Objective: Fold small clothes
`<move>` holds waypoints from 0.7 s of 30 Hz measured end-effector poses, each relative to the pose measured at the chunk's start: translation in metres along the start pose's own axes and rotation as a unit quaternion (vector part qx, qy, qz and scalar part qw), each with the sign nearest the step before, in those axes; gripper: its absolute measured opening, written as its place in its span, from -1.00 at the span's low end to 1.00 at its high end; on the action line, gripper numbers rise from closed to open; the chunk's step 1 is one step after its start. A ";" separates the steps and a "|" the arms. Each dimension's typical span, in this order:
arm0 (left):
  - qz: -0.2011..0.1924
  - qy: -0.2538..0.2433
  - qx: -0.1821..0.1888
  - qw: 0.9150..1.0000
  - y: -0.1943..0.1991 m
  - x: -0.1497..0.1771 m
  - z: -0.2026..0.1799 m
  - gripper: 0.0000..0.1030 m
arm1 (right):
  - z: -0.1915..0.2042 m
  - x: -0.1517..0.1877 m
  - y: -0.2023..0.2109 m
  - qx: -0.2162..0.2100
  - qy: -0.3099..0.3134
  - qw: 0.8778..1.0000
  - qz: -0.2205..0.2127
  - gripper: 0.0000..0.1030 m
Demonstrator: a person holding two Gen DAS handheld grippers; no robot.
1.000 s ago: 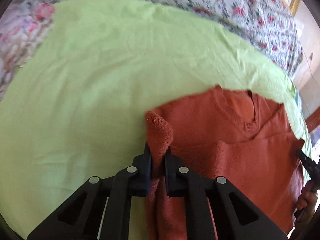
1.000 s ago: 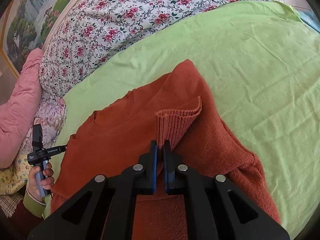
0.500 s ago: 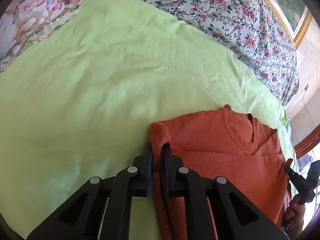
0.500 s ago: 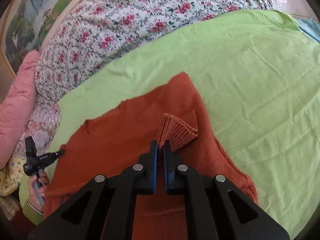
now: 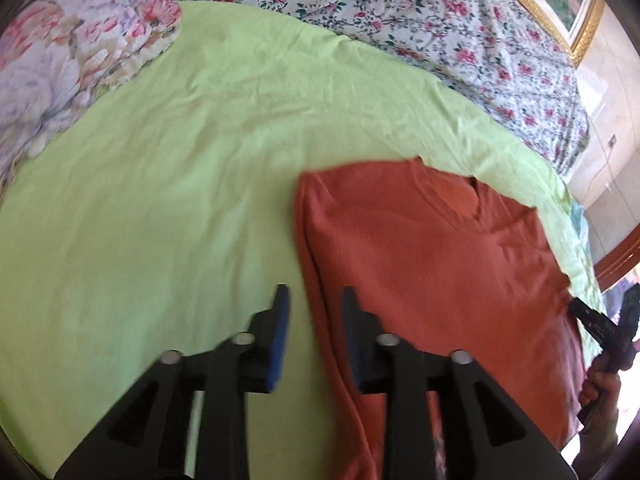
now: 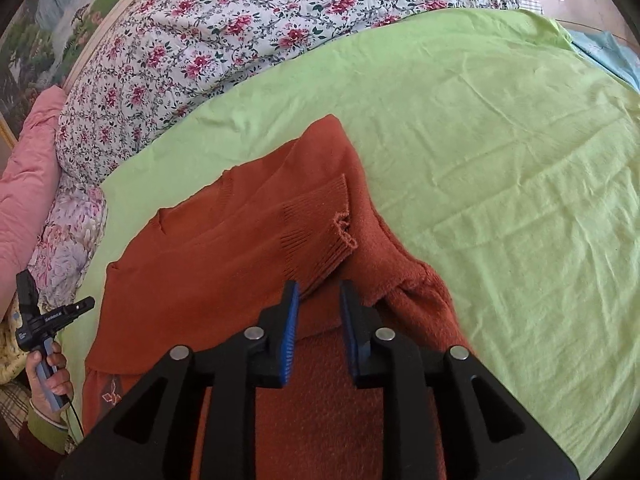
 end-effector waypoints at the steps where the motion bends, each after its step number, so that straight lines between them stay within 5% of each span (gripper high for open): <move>1: -0.002 0.003 0.005 1.000 0.008 0.009 -0.005 -0.10 | 0.001 0.004 0.006 -0.004 -0.001 1.000 -0.002 -0.34; 5: 0.001 0.016 0.027 1.000 0.036 0.053 -0.025 -0.05 | 0.000 0.019 0.027 -0.012 -0.001 1.000 -0.007 -0.30; 9: 0.025 0.033 0.026 0.999 0.051 0.098 -0.039 0.29 | -0.005 0.034 0.046 -0.015 -0.005 1.000 -0.008 -0.30; 21: 0.070 0.029 0.081 0.994 0.075 0.187 -0.101 0.49 | -0.026 0.073 0.095 -0.019 -0.004 1.000 -0.012 -0.27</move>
Point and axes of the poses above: each gripper's, at about its wrist camera, not at the fingertips, and y roughly against the way its jaws point, z to its left, x to its underside, the point moved 7 cm from there along -y, roughly the way its jaws point, and after that the axes turned 15 degrees about -y, right-handed, at the moved point
